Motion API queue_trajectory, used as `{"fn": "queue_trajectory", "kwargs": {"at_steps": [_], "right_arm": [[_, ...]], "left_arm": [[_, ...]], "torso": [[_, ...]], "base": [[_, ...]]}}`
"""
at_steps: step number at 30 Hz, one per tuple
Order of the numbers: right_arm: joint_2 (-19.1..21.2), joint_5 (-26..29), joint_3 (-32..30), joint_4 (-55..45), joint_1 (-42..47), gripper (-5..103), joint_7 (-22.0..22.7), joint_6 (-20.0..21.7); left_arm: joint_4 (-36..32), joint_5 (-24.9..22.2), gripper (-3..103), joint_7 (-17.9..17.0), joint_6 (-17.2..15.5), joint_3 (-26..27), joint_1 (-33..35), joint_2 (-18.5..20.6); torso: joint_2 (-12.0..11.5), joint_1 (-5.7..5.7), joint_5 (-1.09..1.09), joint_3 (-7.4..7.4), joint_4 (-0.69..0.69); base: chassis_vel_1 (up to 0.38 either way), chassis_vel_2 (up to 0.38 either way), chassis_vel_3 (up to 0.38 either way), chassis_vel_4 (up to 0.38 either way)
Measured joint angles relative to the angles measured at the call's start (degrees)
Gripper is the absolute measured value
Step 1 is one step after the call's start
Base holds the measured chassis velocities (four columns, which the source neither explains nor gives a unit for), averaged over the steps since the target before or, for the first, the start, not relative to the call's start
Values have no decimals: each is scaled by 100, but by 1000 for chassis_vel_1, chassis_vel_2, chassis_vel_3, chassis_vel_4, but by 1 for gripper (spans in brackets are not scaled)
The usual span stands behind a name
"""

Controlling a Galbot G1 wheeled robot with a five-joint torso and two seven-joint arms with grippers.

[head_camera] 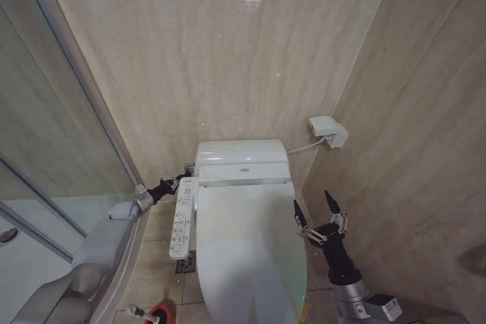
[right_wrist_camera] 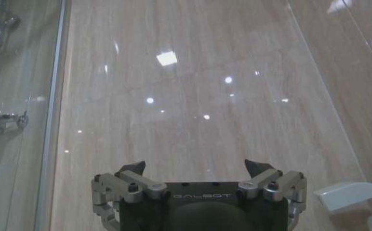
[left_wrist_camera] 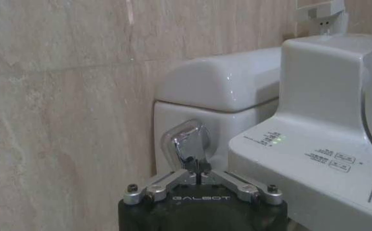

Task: Open the toilet lid, clean the toilet bowl with a toilet brush, close the toilet lid, and flush.

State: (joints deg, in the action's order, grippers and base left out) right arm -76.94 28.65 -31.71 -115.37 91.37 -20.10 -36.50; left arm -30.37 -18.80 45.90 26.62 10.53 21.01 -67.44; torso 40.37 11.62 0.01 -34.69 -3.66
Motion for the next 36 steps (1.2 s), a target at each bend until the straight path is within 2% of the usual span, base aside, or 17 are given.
{"fn": "queue_trajectory", "kwargs": {"at_steps": [12, 20, 23, 25, 26, 27, 30, 31, 33, 34, 35, 36], "right_arm": [[-19, -2, -2, 13, -12, 100, 0, 0], [-62, -23, 11, 31, -21, 100, 0, 0], [-81, -37, 14, 32, -23, 100, 0, 0], [-84, -40, 15, 32, -22, 100, 0, 0], [-88, -47, 13, 31, -23, 100, 0, 0], [-88, -47, 13, 31, -23, 100, 0, 0], [-102, -51, -6, 38, -38, 100, 28, 0], [-102, -51, -6, 38, -38, 100, 28, 0], [-120, -51, -33, 58, -55, 100, 134, 1], [-128, -55, -46, 58, -57, 100, 197, 4], [-128, -55, -46, 58, -57, 100, 197, 4], [-137, -74, -67, 58, -61, 100, 276, 7]], "left_arm": [[-41, 0, 0, -7, -1, 0, 4, 9], [-627, -79, 0, -101, -6, 75, 286, 208], [-1309, -203, 0, -475, -51, 176, 637, 447], [-1477, -239, 0, -592, -69, 214, 727, 503], [-1840, -323, 0, -907, -116, 297, 937, 606], [-1840, -323, 0, -907, -116, 297, 937, 606], [-2919, -629, 0, -1736, -378, 542, 1512, 780], [-2919, -629, 0, -1736, -378, 542, 1512, 780], [-3978, -1040, 0, -2272, -750, 722, 2017, 874], [-4366, -1182, 28, -2490, -860, 775, 2201, 895], [-4366, -1182, 28, -2490, -860, 775, 2201, 895], [-4809, -1287, 28, -2811, -963, 854, 2415, 902]], "torso": [[0, 0, -1, 0, -2], [-1, 2, -2, 0, -6], [-1, 2, -1, 0, -2], [-1, 2, -2, 0, 0], [-1, 1, -2, 0, 0], [-1, 1, -2, 0, 0], [-1, 1, -2, 0, 0], [-1, 1, -2, 0, 0], [-1, 0, -1, 0, -1], [-1, 0, -1, 0, -1], [-1, 0, -1, 0, -1], [-1, 0, 0, 1, -3]], "base": [[0, 0, 0, 0], [0, 0, 0, 0], [0, 0, 0, 0], [0, 0, 0, 0], [0, 0, 0, 0], [0, 0, 0, 0], [0, 0, 0, 0], [0, 0, 0, 0], [0, 0, 0, 0], [0, 0, 0, 0], [0, 0, 0, 0], [0, 0, 0, 0]]}}
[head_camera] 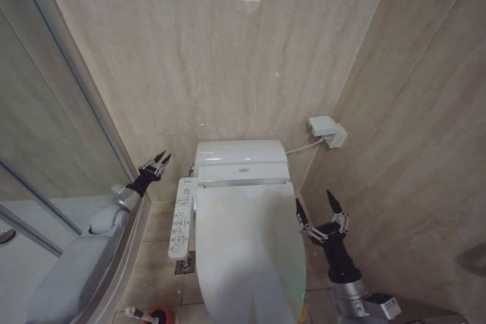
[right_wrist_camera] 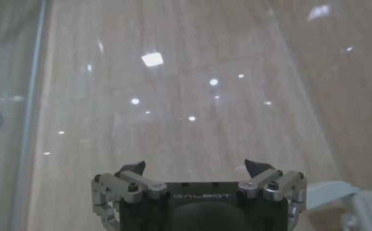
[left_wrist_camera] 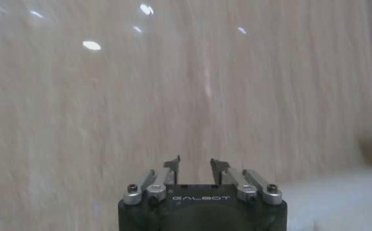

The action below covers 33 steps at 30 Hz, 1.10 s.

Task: Open the toilet lid, clean the toilet bowl with a toilet brush, close the toilet lid, and flush.

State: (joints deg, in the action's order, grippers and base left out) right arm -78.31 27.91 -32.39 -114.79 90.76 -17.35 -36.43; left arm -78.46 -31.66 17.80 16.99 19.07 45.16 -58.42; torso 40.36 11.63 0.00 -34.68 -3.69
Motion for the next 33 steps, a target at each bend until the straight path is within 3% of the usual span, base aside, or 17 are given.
{"fn": "queue_trajectory", "kwargs": {"at_steps": [2, 3, 4, 5, 6, 8, 12, 13, 14, 19, 20, 25, 29, 33], "right_arm": [[-65, -105, -60, -90, -7, 100, 272, 75], [-65, -105, -60, -90, -7, 100, 272, 75], [-106, -230, -106, -150, -32, 100, 485, 147], [-140, -340, -149, -189, -55, 100, 663, 209], [-140, -340, -149, -189, -55, 100, 663, 209], [-169, -497, -235, -255, -94, 100, 998, 314], [-143, -564, -281, -333, -101, 100, 1181, 375], [-143, -564, -281, -333, -101, 100, 1181, 375], [-130, -577, -300, -360, -112, 100, 1188, 385], [-47, -582, -363, -456, -180, 100, 1288, 488], [-28, -581, -383, -463, -190, 100, 1331, 517], [52, -582, -431, -464, -195, 100, 1497, 623], [131, -504, -471, -450, -196, 100, 1564, 697], [129, -415, -459, -437, -197, 100, 1540, 711]], "left_arm": [[-958, -98, 28, -901, -372, 166, 462, -8], [-958, -98, 28, -901, -372, 166, 462, -8], [-1515, -169, 28, -1425, -676, 254, 744, -32], [-1882, -204, 55, -1740, -895, 309, 926, -61], [-1882, -204, 55, -1740, -895, 309, 926, -61], [-2954, -230, 55, -2535, -1445, 475, 1578, -167], [-3939, -137, 55, -3012, -1801, 753, 2507, -245], [-3939, -137, 55, -3012, -1801, 753, 2507, -245], [-4233, -97, 81, -3072, -1842, 847, 2792, -255], [-5065, 243, 81, -2993, -1815, 1273, 3575, -484], [-5199, 304, 100, -2907, -1787, 1368, 3700, -576], [-5360, 585, 100, -2385, -1445, 1707, 4058, -914], [-5323, 617, 100, -1776, -922, 2054, 4480, -1137], [-5322, 622, 100, -1608, -855, 2261, 4591, -1324]], "torso": [[0, 0, 2, 0, 0], [0, 0, 2, 0, 0], [0, 0, 1, 0, 1], [0, 0, 0, 0, 2], [0, 0, 0, 0, 2], [0, 0, 1, 0, 0], [1, 0, -1, 0, 4], [1, 0, -1, 0, 4], [1, -1, 1, 0, 4], [1, -1, 1, 0, 2], [2, -1, 1, 0, 1], [2, -1, 1, 0, 1], [1, -1, 0, 0, 3], [1, -1, 0, -1, 2]], "base": [[0, 0, 0, 0], [0, 0, 0, 0], [0, 0, 0, 0], [0, 0, 0, 0], [0, 0, 0, 0], [0, 0, 0, 0], [0, 0, 0, 0], [0, 0, 0, 0], [0, 0, 0, 0], [0, 0, 0, 0], [0, 0, 0, 0], [0, 0, 0, 0], [0, 0, 0, 0], [0, 0, 0, 0]]}}
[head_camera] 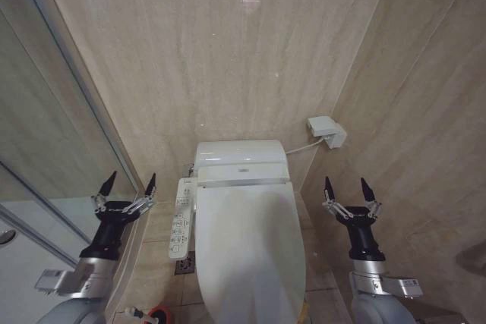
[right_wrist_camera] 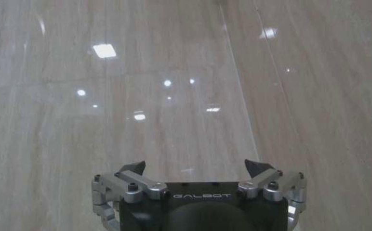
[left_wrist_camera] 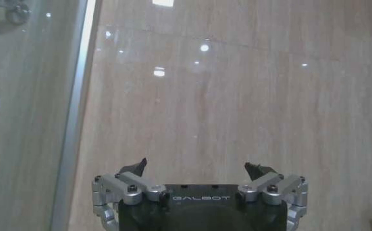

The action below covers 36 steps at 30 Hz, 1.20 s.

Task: Open the toilet lid, clean the toilet bowl with a toilet brush, close the toilet lid, and flush.

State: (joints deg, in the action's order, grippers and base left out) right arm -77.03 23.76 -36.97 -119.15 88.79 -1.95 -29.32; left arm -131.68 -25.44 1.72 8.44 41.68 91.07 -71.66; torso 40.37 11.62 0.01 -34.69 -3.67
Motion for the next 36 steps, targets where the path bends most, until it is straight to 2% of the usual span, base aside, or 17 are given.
{"fn": "queue_trajectory", "kwargs": {"at_steps": [10, 22, 36], "right_arm": [[-76, -33, 59, 3, 82, 100, -409, -88], [-225, -59, 92, -46, 75, 100, -424, -127], [-340, -109, 51, 4, 83, 100, -262, -127]], "left_arm": [[-9, 140, 100, 123, 94, 124, 134, -247], [210, 252, 100, 218, 129, 60, 58, -315], [426, 252, 100, 252, 149, -89, -128, -286]], "torso": [[-1, 1, 0, 0, 0], [-2, 3, -1, -1, 0], [0, -1, -3, 0, 1]], "base": [[0, 0, 0, 0], [32, -26, -32, 27], [218, -181, -219, 168]]}}
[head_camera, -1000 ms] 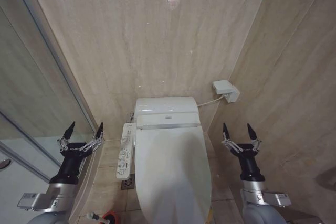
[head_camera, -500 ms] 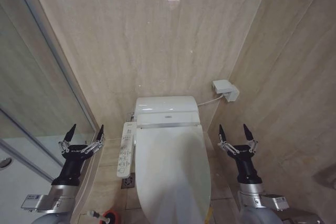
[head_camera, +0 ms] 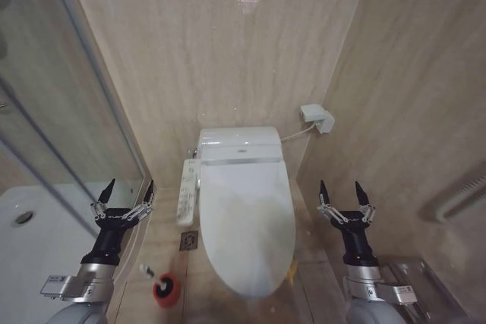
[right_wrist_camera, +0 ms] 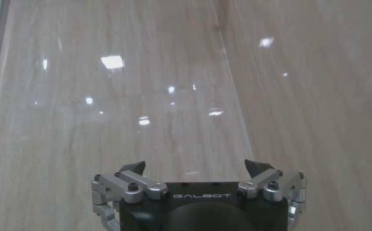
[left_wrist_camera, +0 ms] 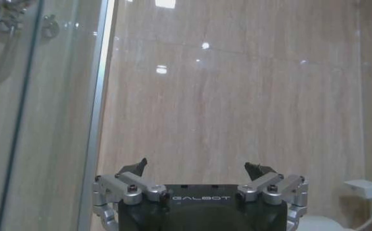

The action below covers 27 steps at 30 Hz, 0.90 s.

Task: Open the toilet lid, clean the toilet bowl with a toilet brush, close the toilet lid, and flush.

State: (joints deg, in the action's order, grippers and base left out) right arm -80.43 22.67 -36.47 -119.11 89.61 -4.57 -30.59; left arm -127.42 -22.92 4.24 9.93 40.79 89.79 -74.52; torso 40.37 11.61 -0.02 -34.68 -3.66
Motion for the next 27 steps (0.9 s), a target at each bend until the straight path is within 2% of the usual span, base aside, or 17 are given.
{"fn": "queue_trajectory", "kwargs": {"at_steps": [2, 3, 27], "right_arm": [[18, -1, -15, 12, 0, 100, 9, 1], [28, -2, -25, 17, 1, 100, 12, 1], [119, 40, -21, 80, 0, 100, 3, -97]], "left_arm": [[33, 1, 100, 12, 21, -25, -21, -10], [54, 2, 100, 17, 28, -38, -31, -16], [91, 51, 100, 43, 68, -54, -12, -97]], "torso": [[0, 0, 5, 0, -1], [0, 0, 0, 0, -2], [0, 1, 3, 0, -2]], "base": [[234, -188, -231, 182], [207, -177, -206, 182], [174, -166, -175, 165]]}}
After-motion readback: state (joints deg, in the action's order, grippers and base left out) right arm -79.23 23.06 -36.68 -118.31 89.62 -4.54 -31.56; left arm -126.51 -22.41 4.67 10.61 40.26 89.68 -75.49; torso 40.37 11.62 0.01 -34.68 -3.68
